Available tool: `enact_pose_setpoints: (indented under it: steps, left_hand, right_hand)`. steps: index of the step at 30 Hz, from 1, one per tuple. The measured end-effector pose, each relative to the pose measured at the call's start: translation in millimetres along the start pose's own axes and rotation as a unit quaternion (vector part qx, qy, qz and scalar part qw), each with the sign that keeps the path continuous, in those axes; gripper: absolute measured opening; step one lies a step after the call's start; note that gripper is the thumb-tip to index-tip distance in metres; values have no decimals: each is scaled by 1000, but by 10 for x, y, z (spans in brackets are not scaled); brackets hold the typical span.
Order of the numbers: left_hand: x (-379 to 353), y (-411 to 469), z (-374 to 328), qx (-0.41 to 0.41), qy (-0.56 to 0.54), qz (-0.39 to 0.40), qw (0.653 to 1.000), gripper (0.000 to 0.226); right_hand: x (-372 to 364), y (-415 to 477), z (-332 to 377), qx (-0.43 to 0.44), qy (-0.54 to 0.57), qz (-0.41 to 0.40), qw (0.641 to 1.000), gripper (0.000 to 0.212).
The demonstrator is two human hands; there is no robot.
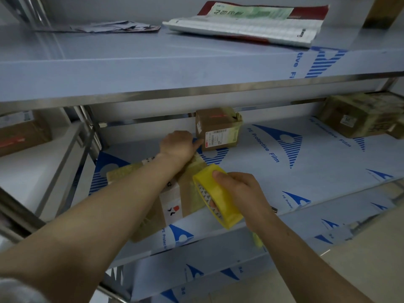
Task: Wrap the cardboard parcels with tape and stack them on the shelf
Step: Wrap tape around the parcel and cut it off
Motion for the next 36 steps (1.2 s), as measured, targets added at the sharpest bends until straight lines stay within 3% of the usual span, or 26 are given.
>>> enact_pose_setpoints:
  steps: [7, 9, 11, 13, 17, 20, 24, 30, 34, 36]
  left_hand:
    - [-101, -9, -28, 28, -31, 48, 998, 47]
    - [-140, 0, -47, 41, -54, 99, 993, 63]
    - [-252, -70, -76, 50, -60, 173, 982, 94]
    - [-346, -161, -76, 43, 17, 156, 987, 107]
    - [-294, -187, -120, 20, 86, 61, 994, 77]
    - [-225, -136, -90, 20, 34, 37, 999, 57]
    - [-162, 25, 104, 80, -43, 51, 995, 38]
    - [-165, 122, 253, 142, -132, 19, 981, 45]
    - [-82, 61, 282, 153, -144, 8, 978, 57]
    - [-141, 23, 159, 128, -94, 47, 986, 67]
  right_hand:
    - [-18, -13, -23, 0, 22, 18, 1000, 37]
    - [1, -27, -17, 3, 30, 14, 999, 32]
    - [-6, -36, -9, 10, 39, 19, 999, 29]
    - [-25, -58, -4, 14, 39, 19, 999, 30]
    - [-39, -75, -17, 23, 43, 12, 999, 32]
    - [-31, -95, -34, 30, 52, 20, 998, 32]
    - [-32, -96, -85, 34, 54, 32, 997, 28]
    - [-38, -51, -134, 44, 49, 33, 997, 36]
    - [-39, -74, -126, 48, 55, 38, 997, 39]
    - [-25, -66, -141, 40, 60, 31, 997, 37]
Point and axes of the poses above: each hand's wrist, its own y-axis towards the middle knuckle, its own x-axis out of the back of the hand, z = x × y, the point moved 6 cm from there along y, towards the middle knuckle, and after that the axes turned 8 degrees about z, right-handed, at the moved point
